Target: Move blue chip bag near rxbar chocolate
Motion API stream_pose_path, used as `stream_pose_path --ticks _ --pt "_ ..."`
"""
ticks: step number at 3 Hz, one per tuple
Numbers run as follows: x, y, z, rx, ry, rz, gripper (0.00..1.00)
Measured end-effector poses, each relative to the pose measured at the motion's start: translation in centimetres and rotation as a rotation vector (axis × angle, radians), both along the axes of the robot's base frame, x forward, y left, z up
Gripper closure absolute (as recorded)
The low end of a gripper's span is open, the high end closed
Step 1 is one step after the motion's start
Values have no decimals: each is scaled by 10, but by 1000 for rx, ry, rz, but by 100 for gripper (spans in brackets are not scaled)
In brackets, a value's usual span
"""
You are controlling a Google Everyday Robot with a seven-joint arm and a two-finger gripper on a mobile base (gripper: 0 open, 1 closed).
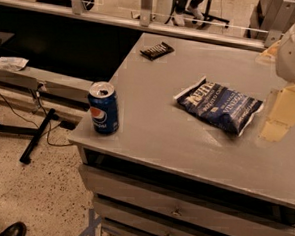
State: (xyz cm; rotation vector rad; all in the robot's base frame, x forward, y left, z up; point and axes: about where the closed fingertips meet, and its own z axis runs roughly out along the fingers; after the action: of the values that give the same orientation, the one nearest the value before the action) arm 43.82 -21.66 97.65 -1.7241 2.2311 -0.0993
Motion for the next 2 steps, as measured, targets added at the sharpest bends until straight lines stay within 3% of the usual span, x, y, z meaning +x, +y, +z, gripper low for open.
stream_pose_path --ticks 2 --pt "13 -3 -9 23 -17 -22 0"
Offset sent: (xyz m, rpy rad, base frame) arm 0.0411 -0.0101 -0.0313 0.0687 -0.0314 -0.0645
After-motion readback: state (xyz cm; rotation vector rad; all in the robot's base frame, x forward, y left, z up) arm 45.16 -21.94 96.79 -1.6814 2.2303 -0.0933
